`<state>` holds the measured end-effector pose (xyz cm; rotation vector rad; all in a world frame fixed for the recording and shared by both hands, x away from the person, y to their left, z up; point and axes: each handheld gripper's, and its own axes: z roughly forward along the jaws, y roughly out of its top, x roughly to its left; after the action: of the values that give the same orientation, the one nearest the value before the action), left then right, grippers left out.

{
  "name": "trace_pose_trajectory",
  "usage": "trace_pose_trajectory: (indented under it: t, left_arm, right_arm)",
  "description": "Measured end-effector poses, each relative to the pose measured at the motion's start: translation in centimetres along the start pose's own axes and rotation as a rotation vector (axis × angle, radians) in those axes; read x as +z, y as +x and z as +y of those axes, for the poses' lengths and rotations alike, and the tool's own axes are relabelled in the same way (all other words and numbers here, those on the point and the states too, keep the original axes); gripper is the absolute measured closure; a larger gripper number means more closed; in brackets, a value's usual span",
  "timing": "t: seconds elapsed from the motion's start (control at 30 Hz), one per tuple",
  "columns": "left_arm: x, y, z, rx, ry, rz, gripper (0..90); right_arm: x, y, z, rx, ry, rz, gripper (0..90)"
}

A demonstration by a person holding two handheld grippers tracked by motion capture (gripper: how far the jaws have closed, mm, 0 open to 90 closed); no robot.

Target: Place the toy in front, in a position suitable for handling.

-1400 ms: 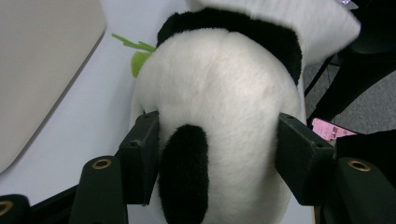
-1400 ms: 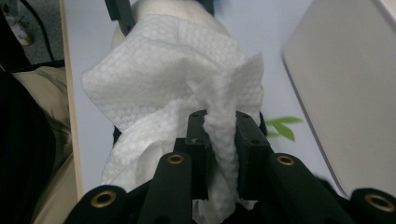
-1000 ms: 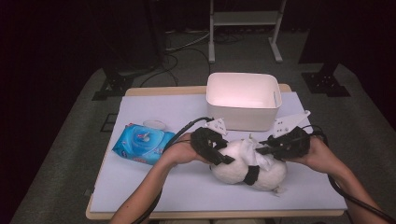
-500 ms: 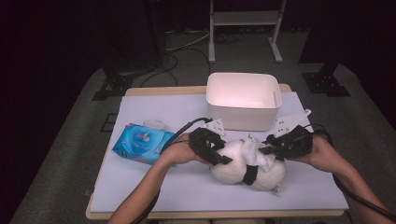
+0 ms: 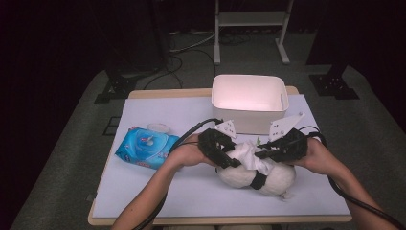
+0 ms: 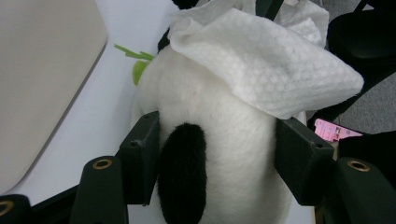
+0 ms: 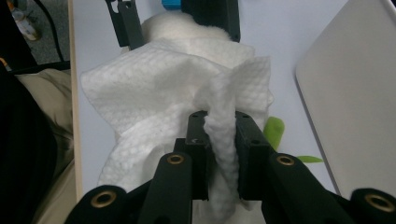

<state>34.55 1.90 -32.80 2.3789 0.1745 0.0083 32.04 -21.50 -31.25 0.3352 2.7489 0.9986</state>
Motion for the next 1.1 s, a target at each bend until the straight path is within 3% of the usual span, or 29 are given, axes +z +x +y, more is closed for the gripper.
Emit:
trace_pose_trajectory:
  t: [0.1,0.4,0.7,1.1]
  left_arm:
    - [0.0,0.2,-0.4,-0.007,-0.013,-0.005,37.6]
    - [0.1,0.3,-0.9,-0.013,-0.024,-0.016,36.6]
    - [0.0,0.2,-1.4,-0.024,-0.024,-0.027,22.8]
    - [0.2,0.5,-2.2,-0.048,-0.019,-0.045,16.9]
  right_arm:
    - [-0.2,-0.1,-0.3,-0.004,0.028,-0.011,77.1]
    - [-1.8,-0.4,-2.3,0.048,0.011,-0.03,77.4]
    - [-1.7,-0.1,-2.9,0.057,-0.001,-0.027,77.6]
    - [-2.0,-0.1,-3.5,0.068,-0.002,-0.038,77.6]
